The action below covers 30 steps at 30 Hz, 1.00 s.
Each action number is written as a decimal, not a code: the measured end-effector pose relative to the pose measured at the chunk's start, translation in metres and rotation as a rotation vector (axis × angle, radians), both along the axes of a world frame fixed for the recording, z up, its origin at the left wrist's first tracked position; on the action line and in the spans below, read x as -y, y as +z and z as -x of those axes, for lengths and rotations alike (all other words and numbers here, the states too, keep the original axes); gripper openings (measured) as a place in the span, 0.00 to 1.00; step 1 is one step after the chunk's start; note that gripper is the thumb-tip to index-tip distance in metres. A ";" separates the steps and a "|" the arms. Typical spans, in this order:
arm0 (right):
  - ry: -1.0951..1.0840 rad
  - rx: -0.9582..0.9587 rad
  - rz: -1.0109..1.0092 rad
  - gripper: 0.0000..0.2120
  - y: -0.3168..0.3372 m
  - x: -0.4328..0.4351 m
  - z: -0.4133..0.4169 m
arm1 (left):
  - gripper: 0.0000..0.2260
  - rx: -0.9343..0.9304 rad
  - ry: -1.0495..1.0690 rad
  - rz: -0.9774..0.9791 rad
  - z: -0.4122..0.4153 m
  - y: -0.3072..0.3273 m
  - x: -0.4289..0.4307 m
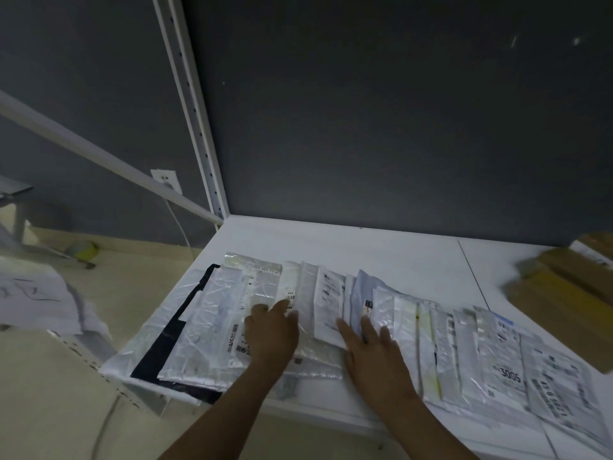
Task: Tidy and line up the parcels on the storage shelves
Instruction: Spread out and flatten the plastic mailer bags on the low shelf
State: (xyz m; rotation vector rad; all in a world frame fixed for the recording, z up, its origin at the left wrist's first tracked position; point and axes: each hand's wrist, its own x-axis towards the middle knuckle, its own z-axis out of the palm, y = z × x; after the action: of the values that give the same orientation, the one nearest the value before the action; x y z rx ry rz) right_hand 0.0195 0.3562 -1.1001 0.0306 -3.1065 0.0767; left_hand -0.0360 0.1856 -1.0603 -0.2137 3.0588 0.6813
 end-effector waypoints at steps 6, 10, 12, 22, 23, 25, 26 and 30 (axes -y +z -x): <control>0.026 0.089 -0.110 0.29 0.000 0.001 0.005 | 0.16 0.091 0.167 -0.491 0.005 0.003 -0.006; 0.032 0.067 0.013 0.25 0.002 -0.001 0.002 | 0.16 -0.003 0.168 -0.330 0.008 0.010 0.015; 0.014 0.056 0.102 0.25 0.003 -0.001 0.000 | 0.13 -0.149 0.273 -0.315 0.010 0.015 0.028; -0.149 -0.062 0.441 0.28 0.009 0.004 -0.004 | 0.09 -0.189 0.200 -0.489 -0.002 0.026 0.006; -0.143 -0.071 0.448 0.29 0.008 0.003 -0.004 | 0.09 -0.135 0.156 -0.473 -0.003 0.022 0.000; -0.101 -0.068 0.408 0.30 0.007 0.002 -0.005 | 0.11 -0.090 0.068 -0.401 -0.006 0.013 -0.011; -0.087 -0.029 0.368 0.29 0.009 0.003 -0.006 | 0.12 -0.072 0.033 -0.360 -0.005 0.007 -0.015; -0.074 0.084 0.245 0.30 0.016 0.003 -0.005 | 0.10 -0.016 0.006 -0.189 -0.002 -0.009 -0.023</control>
State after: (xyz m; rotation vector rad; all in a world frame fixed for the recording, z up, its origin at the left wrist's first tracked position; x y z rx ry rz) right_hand 0.0248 0.3536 -1.0844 -0.0970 -3.1519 0.4669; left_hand -0.0338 0.2087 -1.0697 -0.2161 2.9838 0.9706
